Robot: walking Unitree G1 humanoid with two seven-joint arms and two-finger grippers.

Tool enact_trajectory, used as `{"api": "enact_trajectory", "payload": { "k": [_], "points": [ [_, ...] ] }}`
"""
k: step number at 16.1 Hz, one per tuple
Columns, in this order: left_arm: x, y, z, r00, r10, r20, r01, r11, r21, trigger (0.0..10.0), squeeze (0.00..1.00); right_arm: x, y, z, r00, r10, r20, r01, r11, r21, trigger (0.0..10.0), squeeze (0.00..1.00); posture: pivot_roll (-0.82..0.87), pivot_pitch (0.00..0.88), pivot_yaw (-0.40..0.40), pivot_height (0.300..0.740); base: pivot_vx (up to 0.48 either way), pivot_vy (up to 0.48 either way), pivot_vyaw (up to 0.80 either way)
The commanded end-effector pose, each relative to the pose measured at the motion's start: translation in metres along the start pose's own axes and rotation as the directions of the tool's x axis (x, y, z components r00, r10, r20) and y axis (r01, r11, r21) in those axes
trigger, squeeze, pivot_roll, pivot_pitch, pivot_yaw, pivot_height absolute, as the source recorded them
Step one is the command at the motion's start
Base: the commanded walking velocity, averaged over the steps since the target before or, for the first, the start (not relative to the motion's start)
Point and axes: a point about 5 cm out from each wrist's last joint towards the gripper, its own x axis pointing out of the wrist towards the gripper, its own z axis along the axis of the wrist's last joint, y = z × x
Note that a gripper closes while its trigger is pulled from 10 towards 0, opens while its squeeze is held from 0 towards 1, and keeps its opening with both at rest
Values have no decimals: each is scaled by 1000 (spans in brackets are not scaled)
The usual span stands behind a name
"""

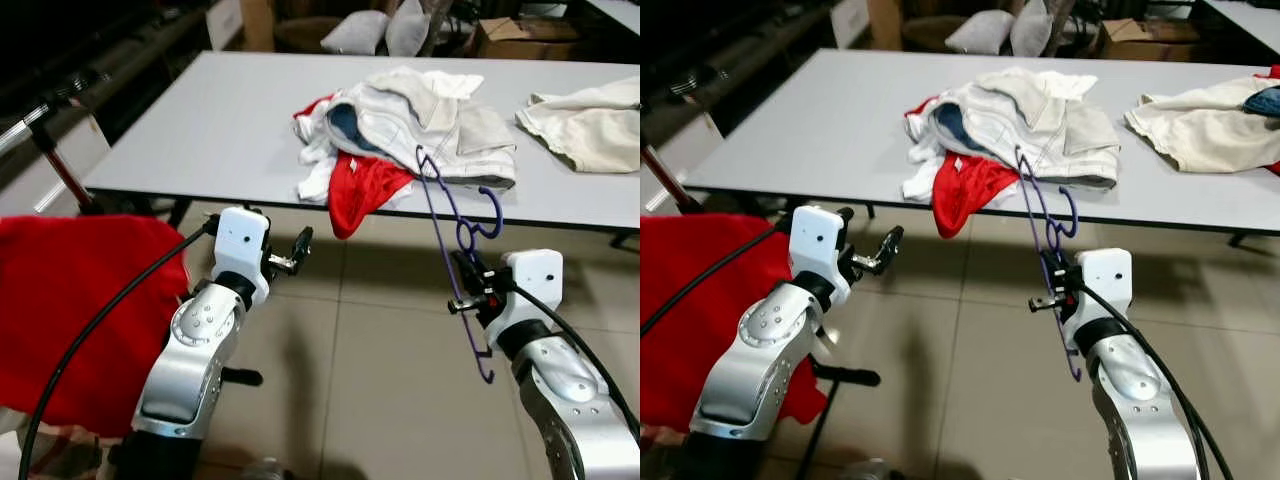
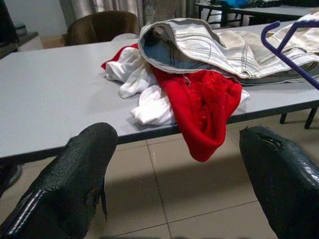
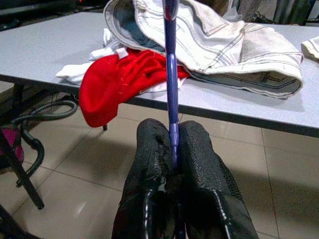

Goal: Hang hanger

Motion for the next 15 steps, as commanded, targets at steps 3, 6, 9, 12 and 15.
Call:
{"api": "enact_trajectory", "payload": {
  "k": [3, 6, 9, 12, 15],
  "points": [
    [-1, 0, -3, 1000, 23, 3, -23, 999, -27, 10000, 0, -1, -7, 4, 1000, -15, 7, 15, 1000, 10, 10000, 0, -8, 30, 9, 740, 179, 0, -800],
    [-2, 0, -3, 1000, 27, 6, -27, 999, -28, 10000, 0, 0, -7, 4, 1000, -9, 3, 9, 1000, 5, 10000, 0, -7, 34, 4, 740, 282, 0, -800],
    [-2, 0, -2, 1000, 29, 11, -28, 999, -23, 10000, 0, 0, -6, 3, 1000, -3, -1, 3, 1000, -3, 10000, 0, -7, 40, 7, 740, 280, 0, 0],
    [-1, 0, -2, 1000, 27, 11, -27, 999, -18, 10000, 0, -1, -7, 3, 1000, -7, -2, 7, 1000, -3, 10000, 0, -11, 43, 15, 740, 281, 0, 0],
    [0, -1, -2, 1000, 26, 13, -25, 999, -19, 10000, 0, -2, -7, 3, 1000, -9, -2, 9, 1000, -8, 10000, 0, -13, 45, 16, 740, 285, 0, 0]
  ]
}}
